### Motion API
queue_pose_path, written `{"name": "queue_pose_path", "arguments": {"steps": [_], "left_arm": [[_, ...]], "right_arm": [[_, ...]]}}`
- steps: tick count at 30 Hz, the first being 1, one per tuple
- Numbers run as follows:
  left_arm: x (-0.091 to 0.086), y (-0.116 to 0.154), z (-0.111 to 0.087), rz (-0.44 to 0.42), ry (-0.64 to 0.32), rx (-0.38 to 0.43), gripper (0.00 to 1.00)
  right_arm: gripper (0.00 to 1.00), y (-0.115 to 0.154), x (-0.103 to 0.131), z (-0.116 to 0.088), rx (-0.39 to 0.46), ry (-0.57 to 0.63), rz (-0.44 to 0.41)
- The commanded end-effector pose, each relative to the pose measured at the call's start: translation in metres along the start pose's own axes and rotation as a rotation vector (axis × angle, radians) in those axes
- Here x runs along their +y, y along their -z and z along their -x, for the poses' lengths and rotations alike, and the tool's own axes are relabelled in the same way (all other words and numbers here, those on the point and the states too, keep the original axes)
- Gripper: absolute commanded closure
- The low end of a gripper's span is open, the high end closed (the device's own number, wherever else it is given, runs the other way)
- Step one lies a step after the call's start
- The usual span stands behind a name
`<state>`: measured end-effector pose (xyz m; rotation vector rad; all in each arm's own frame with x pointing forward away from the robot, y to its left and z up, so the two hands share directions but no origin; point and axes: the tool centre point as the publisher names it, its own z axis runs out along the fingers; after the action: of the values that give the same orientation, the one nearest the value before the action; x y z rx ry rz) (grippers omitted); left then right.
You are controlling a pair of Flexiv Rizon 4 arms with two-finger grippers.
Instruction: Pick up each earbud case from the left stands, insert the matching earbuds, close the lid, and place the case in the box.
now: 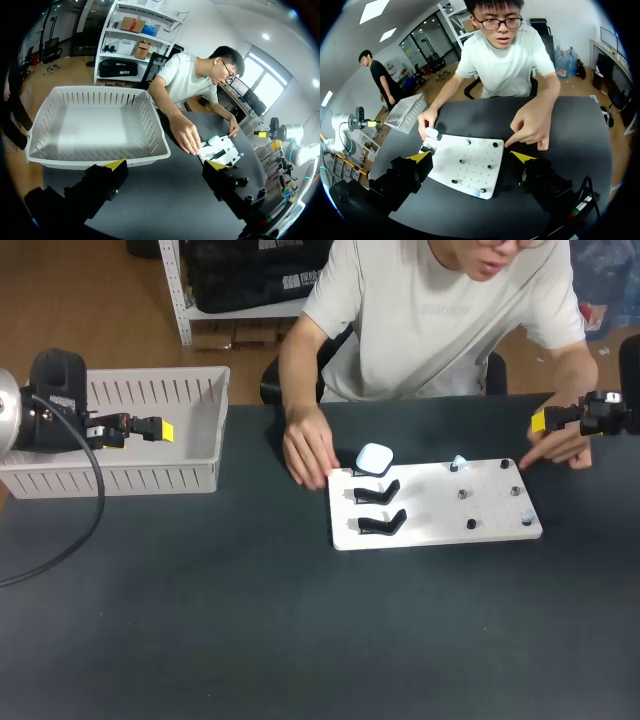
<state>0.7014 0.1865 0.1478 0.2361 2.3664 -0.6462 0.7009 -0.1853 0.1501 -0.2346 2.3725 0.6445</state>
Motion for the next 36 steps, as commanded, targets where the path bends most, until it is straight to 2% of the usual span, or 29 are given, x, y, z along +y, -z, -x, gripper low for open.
{"name": "queue_pose_path", "arguments": {"steps": [1,27,36], "left_arm": [[-0.002,0.001,0.0,0.006,0.002,0.004,0.0],[-0.002,0.001,0.0,0.006,0.002,0.004,0.0],[-0.022,-0.009,0.004,-0.081,-0.164,0.021,0.0]], "right_arm": [[0.0,0.0,-0.001,0.0,0.0,0.001,0.001],[0.0,0.0,-0.001,0.0,0.0,0.001,0.001],[0.0,0.0,-0.001,0.0,0.0,0.001,0.001]]}}
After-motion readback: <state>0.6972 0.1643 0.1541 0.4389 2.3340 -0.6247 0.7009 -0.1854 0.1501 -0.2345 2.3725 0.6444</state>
